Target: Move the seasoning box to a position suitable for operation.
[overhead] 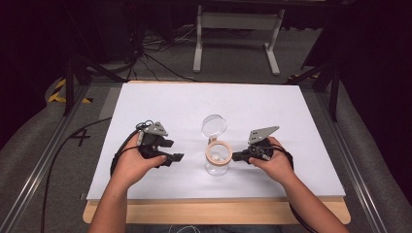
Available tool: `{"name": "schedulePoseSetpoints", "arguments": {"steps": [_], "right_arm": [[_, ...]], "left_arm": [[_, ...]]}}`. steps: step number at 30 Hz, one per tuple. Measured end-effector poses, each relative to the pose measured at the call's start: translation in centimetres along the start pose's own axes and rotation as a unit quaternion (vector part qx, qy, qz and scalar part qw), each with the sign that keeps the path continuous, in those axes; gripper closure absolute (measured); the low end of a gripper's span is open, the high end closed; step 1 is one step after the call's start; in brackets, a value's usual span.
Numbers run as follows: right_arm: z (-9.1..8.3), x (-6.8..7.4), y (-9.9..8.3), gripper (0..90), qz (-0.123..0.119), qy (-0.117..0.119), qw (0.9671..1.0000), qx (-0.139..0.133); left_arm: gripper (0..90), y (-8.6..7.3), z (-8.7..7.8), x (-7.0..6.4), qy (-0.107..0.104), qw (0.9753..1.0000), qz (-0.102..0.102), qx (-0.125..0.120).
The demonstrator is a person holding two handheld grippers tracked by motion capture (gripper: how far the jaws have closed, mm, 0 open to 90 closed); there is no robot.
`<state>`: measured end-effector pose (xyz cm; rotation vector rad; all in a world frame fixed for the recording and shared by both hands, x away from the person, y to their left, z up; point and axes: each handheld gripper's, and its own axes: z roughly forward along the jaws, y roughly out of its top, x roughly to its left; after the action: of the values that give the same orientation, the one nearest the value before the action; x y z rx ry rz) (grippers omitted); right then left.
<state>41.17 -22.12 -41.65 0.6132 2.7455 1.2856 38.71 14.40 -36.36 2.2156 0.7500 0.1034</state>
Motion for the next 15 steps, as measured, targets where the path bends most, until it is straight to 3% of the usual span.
{"name": "schedulePoseSetpoints", "arguments": {"steps": [8,15], "right_arm": [[0.3,1.2,0.2,90.0,-0.012,0.015,0.9997,0.012],[0.6,1.8,0.4,90.0,-0.017,0.024,0.9993,0.022]], "left_arm": [[38.5,0.1,0.2,0.3,-0.001,1.0,-0.003,-0.006],[48.8,0.1,0.1,0.7,-0.004,0.9999,-0.005,-0.016]]}}
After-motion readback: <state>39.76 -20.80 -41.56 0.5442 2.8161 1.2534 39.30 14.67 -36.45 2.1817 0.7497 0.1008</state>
